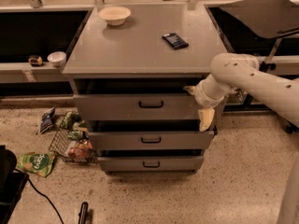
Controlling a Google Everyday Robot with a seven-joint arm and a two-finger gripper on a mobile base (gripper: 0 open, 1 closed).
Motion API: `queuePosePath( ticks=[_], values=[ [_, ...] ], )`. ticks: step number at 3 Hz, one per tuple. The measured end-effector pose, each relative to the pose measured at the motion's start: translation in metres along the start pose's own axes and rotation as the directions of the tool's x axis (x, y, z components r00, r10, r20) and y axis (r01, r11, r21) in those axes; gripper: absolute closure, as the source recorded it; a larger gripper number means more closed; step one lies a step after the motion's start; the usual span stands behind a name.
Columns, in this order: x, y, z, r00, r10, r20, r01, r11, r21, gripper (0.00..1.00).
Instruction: Open top drawer
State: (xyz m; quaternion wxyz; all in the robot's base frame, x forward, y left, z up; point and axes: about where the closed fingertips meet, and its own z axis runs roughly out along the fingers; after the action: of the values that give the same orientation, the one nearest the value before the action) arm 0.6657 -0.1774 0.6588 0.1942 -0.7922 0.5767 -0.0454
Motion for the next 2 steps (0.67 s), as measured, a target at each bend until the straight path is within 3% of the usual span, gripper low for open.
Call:
queuePosePath(
  ticks=[1,2],
  values=[
    [-0.003,0.004,0.004,1.000,0.019,0.004,-0.019,0.9995,-0.027,0.18],
    [-0.008,0.024,-0.004,0.999,0.054,-0.007,-0.054,0.9973,-0.050,0.42]
  ],
)
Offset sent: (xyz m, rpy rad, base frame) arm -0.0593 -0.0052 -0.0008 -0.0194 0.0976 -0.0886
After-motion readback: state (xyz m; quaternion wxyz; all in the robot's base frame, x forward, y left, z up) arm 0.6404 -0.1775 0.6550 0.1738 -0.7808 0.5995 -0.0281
